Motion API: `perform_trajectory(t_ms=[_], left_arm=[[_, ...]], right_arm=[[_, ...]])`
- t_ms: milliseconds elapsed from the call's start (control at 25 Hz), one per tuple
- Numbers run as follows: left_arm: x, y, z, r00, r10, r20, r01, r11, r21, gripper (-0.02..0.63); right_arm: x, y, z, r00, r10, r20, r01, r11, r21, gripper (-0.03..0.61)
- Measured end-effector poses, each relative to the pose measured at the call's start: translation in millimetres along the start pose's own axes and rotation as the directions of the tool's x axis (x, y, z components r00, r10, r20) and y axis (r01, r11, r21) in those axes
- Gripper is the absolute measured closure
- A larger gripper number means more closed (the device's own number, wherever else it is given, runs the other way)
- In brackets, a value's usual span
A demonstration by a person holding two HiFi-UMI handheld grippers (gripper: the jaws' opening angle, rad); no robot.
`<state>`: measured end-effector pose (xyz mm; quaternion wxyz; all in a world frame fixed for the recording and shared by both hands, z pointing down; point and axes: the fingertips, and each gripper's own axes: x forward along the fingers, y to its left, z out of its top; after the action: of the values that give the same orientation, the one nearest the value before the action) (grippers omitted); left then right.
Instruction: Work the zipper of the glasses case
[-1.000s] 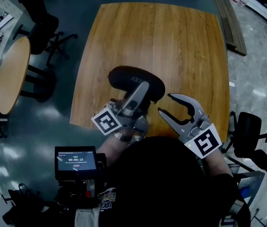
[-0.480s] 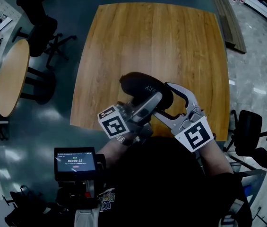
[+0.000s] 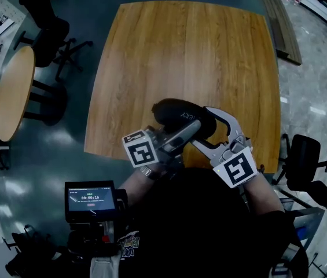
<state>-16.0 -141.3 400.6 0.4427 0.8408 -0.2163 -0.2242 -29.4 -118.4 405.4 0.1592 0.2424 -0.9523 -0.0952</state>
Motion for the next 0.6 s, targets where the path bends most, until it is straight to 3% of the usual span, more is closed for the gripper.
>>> perform_trajectory(t_ms=[160,320,440,520,600], left_arm=[[-9.4,12.7,-8.6,0.999,0.000,-0.045,-0.001,1.000,-0.017,0.350],[-44.4,41.0,6.9,0.997,0.058,0.045,-0.053,0.993,-0.101,0.366],[-63.2,56.6,1.8,0.987,0.157,0.024,-0.156,0.986,-0.054,0.450],[-66.6,57.4,-14.0,0.979,0.201,-0.040,-0.201,0.980,0.004,0.610],[-63.9,52.6,-34.3,0.973,0.204,-0.111,-0.200,0.978,0.052,0.614]], right_arm=[[-8.7,-0.9,-16.7,0.999,0.017,-0.034,-0.019,0.999,-0.048,0.258],[-17.3,-22.3,-44.2,0.999,-0.025,-0.045,0.027,0.999,0.033,0.258],[-15.7,-46.7,-88.3,0.994,-0.052,-0.100,0.067,0.986,0.154,0.258],[-4.3,-57.2,-125.6,0.989,-0.024,-0.143,0.052,0.979,0.195,0.258],[15.1,-63.2,-166.9,0.983,0.029,-0.183,0.009,0.978,0.207,0.258]])
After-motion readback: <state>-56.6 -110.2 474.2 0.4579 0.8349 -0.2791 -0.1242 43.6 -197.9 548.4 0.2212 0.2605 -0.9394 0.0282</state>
